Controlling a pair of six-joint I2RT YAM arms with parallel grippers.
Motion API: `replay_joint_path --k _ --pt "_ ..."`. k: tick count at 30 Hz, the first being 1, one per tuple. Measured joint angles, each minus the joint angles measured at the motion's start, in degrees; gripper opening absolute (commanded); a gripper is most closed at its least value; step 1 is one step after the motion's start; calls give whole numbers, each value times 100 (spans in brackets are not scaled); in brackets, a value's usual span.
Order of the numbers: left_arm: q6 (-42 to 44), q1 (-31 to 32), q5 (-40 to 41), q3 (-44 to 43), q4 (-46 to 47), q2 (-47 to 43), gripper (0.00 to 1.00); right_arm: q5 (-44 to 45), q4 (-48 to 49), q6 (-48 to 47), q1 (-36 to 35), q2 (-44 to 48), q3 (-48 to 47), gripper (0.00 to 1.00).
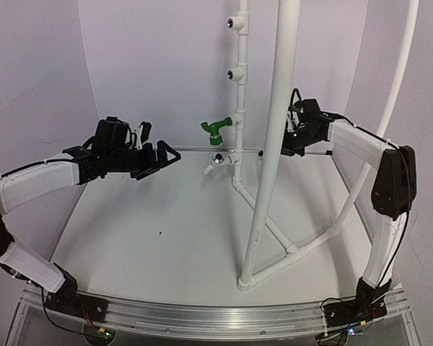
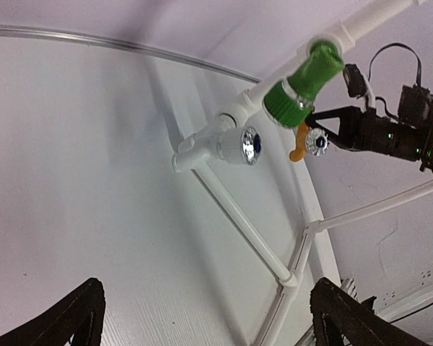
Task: Install the water faucets
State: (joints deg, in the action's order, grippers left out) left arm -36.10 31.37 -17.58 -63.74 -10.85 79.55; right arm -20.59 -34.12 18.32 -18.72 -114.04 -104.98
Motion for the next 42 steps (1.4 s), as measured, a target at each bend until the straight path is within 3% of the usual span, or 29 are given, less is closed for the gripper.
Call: replay_joint_path --k 14,23,27,32,37,40,42 --pt "381 1346 478 102 1173 1064 82 -1180 760 3315 -622 30 1456 0" --pt "478 1765 1106 118 1724 1447 64 -1529 1233 4602 -1312 38 1717 0" --pt "448 1885 1194 117 2045 1772 61 -1591 1344 4850 -1400 41 1716 0" --pt "331 2045 1474 145 2093 1948 75 -1547 1401 4610 -1343 41 1717 6" --pt "-22 2040 1989 176 1715 1804 83 -1263 1422 2949 -1221 51 1727 31" --pt "-267 2024 2235 164 1272 1751 83 -1028 1420 1914 -1147 111 1782 38" --pt "-416 2021 2363 139 902 1774 84 -884 1422 1214 -1105 186 1854 55"
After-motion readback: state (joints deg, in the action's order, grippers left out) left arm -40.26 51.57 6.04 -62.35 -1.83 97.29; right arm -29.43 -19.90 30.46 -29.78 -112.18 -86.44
